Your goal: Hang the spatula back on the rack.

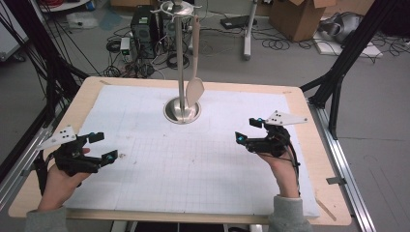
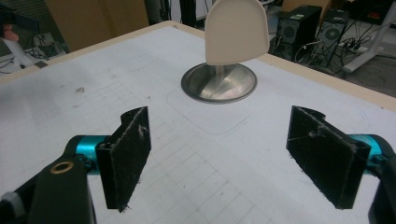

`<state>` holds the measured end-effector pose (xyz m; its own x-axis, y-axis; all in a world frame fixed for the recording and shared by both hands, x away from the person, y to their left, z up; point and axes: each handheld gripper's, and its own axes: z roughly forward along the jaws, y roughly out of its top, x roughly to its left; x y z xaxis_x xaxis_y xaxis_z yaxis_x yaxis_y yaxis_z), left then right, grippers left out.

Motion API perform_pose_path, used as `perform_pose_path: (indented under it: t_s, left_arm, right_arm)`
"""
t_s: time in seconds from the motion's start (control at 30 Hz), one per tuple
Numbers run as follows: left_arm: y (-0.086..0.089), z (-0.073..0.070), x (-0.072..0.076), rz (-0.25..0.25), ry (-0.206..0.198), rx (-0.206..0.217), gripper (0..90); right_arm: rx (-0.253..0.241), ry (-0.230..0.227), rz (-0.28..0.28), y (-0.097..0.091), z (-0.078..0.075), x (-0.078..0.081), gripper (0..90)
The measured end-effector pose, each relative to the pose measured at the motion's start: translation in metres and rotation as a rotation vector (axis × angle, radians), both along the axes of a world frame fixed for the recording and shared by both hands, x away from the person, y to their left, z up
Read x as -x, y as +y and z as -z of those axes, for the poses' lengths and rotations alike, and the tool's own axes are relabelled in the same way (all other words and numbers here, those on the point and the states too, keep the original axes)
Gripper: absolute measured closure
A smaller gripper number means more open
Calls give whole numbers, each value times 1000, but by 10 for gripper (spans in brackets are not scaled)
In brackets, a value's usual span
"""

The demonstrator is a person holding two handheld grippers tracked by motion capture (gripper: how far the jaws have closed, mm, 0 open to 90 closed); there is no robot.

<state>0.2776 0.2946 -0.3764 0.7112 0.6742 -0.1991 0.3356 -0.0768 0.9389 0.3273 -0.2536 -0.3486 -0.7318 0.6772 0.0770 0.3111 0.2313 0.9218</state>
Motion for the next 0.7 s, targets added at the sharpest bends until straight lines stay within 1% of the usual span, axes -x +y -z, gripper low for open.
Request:
perform_pose_path:
  t_s: [0.07,0.1,0.2,0.23,0.33,0.4,0.43,0.47,0.5,0.53,0.7]
  left_arm:
    - [0,0,0,-1,-1,-3,25]
    - [0,0,0,-2,0,-3,25]
    - [0,0,1,0,-3,1,25]
    - [0,0,1,0,-6,2,26]
    - [-1,-1,1,0,-9,3,25]
    - [-2,-1,1,3,-9,-1,25]
    - [-2,-1,0,5,-10,-2,25]
    - [-3,-1,0,6,-9,-2,26]
    - [-3,-1,0,8,-10,-4,26]
    - [-3,-2,1,9,-13,-4,26]
    - [0,-2,0,0,-16,5,26]
  right_arm:
    - [-18,0,-11,-4,2,3,214]
    - [-25,10,-21,-6,4,5,214]
    - [-27,10,-24,-13,11,10,214]
    - [-30,18,-20,-16,12,12,214]
    - [-37,-8,-19,-24,19,19,214]
    - [-17,-14,-57,-28,22,22,214]
    - [-16,-5,-59,-30,22,23,214]
    - [-21,-9,-66,-31,22,24,214]
    - [-41,-4,-82,-33,23,24,214]
    - [-54,-8,-84,-35,24,24,214]
    - [-58,-16,-69,-39,26,24,214]
